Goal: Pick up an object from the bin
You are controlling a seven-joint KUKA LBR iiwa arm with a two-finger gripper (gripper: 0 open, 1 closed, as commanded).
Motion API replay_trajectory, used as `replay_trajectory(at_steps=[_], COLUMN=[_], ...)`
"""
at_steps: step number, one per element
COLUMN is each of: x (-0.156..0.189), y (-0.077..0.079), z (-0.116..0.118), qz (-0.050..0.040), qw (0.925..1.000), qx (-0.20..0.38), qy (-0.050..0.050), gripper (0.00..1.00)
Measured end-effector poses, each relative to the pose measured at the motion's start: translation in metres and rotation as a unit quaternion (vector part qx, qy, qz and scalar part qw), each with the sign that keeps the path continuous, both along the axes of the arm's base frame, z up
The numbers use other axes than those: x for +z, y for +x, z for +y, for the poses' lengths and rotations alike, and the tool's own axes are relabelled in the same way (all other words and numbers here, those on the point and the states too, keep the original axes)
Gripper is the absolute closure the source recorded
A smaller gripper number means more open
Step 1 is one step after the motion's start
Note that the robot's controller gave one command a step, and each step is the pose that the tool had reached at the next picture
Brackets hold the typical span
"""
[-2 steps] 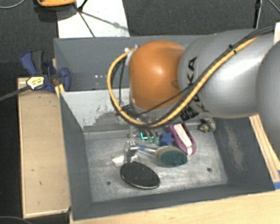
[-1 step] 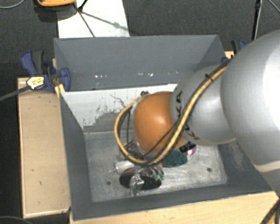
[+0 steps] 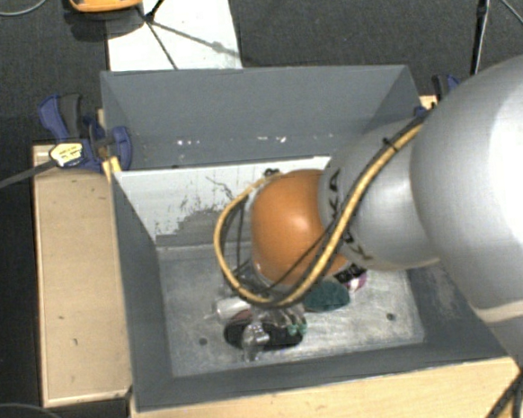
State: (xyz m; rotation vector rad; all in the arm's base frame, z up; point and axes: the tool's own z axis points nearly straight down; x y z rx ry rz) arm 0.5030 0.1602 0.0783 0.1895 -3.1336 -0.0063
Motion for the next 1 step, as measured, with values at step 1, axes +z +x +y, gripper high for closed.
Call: replay_trajectory(at_steps=[1], x=[0.1115], y=[0.0], z=[-0.0049], qz=[-0.0061], qw=[1.0], qx=[0.001], qy=[0.0], gripper=[1.0])
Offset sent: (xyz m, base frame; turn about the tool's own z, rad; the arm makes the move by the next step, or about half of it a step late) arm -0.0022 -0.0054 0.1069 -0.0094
